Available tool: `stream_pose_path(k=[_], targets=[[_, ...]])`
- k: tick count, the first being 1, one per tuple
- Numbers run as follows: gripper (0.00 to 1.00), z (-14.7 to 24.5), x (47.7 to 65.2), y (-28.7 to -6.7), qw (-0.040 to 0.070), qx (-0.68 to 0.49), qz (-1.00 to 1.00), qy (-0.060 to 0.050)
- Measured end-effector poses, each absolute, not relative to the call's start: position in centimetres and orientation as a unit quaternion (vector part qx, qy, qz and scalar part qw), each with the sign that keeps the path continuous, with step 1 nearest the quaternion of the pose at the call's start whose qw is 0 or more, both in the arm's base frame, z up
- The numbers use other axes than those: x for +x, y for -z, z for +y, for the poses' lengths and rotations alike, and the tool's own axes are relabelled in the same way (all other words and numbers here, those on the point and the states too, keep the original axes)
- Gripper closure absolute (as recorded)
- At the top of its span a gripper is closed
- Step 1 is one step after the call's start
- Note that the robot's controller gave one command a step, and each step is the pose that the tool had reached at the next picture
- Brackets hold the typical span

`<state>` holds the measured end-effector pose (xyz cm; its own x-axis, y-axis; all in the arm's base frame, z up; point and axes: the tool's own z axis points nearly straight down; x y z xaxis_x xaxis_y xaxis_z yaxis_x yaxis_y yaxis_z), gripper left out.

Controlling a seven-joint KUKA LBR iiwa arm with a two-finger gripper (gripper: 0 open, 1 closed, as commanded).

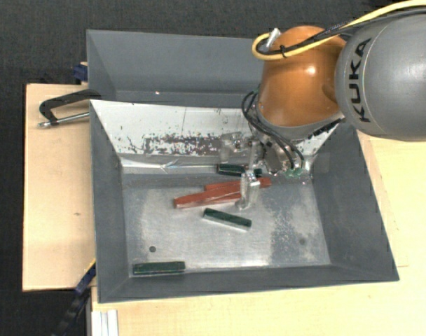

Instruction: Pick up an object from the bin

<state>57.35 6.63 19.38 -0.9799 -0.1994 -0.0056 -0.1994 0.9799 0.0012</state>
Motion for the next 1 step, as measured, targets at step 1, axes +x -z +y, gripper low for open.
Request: stream_pose_path(k=[1], targets=[[0.00,6.61,56.34,-14.43,0.005,-0.100,0.995,-0.001]])
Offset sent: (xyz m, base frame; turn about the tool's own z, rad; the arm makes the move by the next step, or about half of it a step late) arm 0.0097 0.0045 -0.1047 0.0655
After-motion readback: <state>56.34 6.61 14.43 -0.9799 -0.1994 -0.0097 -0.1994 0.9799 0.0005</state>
